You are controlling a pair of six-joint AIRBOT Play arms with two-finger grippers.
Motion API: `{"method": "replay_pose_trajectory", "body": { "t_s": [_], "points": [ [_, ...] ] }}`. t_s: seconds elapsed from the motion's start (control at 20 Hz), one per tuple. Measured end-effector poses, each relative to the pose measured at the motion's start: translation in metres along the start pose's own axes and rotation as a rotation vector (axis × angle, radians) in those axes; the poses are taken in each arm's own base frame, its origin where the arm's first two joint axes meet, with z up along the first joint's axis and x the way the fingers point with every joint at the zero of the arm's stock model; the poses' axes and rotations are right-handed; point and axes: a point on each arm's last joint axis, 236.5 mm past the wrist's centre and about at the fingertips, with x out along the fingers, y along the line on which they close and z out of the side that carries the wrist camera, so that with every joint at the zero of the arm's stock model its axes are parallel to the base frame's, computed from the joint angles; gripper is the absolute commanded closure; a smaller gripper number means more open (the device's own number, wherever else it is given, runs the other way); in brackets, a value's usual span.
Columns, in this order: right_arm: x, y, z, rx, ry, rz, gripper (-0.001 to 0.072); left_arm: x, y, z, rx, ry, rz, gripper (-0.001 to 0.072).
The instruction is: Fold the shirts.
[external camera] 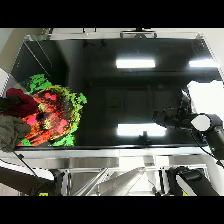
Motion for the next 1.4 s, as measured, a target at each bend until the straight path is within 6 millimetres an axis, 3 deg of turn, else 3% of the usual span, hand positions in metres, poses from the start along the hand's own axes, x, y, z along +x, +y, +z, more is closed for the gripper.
{"method": "replay_pose_trajectory", "body": {
  "t_s": [0.05,0.2,0.35,0.5,0.6,0.7,0.8,0.95,1.0,1.05,1.15,1.2,1.25,1.3,1.4],
  "points": [
    [0.0,0.0,0.001,0.0,-0.004,0.001,0.07,0.008,0.001,-0.003,-0.002,0.024,-0.002,0.0697],
    [0.0,0.001,0.002,0.0,-0.008,0.003,0.07,0.01,-0.004,-0.003,0.005,0.069,-0.025,0.069],
    [0.0,0.001,0.002,0.001,-0.009,0.003,0.07,-0.027,-0.05,0.032,0.001,-0.008,-0.155,0.069],
    [0.001,0.001,0.002,0.001,-0.009,0.003,0.07,-0.102,-0.139,0.065,0.065,-0.126,-0.372,0.069],
    [0.001,0.001,0.003,0.001,-0.01,0.003,0.07,-0.158,-0.213,0.066,0.165,-0.179,-0.523,0.0689],
    [0.001,0.001,0.004,0.001,-0.016,0.004,0.0701,-0.202,-0.281,0.045,0.278,-0.185,-0.637,0.0689],
    [0.001,0.001,0.004,0.0,-0.016,0.003,0.07,-0.228,-0.343,0.01,0.387,-0.154,-0.732,0.0689],
    [0.001,0.0,0.004,0.001,-0.014,0.003,0.07,-0.232,-0.415,-0.05,0.498,-0.06,-0.83,0.0689],
    [0.001,0.001,0.004,0.001,-0.014,0.003,0.07,-0.226,-0.436,-0.071,0.523,-0.023,-0.852,0.0562],
    [0.001,0.0,0.004,0.001,-0.013,0.002,0.0699,-0.219,-0.453,-0.089,0.544,0.006,-0.869,0.0361],
    [0.002,0.0,0.003,0.002,-0.01,0.001,0.069,-0.202,-0.48,-0.121,0.58,0.051,-0.87,0.0361],
    [0.002,0.0,0.003,0.002,-0.009,0.0,0.0607,-0.192,-0.486,-0.13,0.603,0.059,-0.85,0.0361],
    [0.002,-0.001,0.003,-0.003,-0.009,-0.001,0.034,-0.184,-0.487,-0.136,0.631,0.064,-0.817,0.0361],
    [0.002,-0.002,0.004,-0.011,-0.01,-0.003,0.0193,-0.176,-0.484,-0.137,0.656,0.062,-0.774,0.0362],
    [0.002,-0.004,0.006,-0.031,-0.014,-0.006,0.0197,-0.167,-0.466,-0.126,0.672,0.048,-0.677,0.0361]
  ]
}}
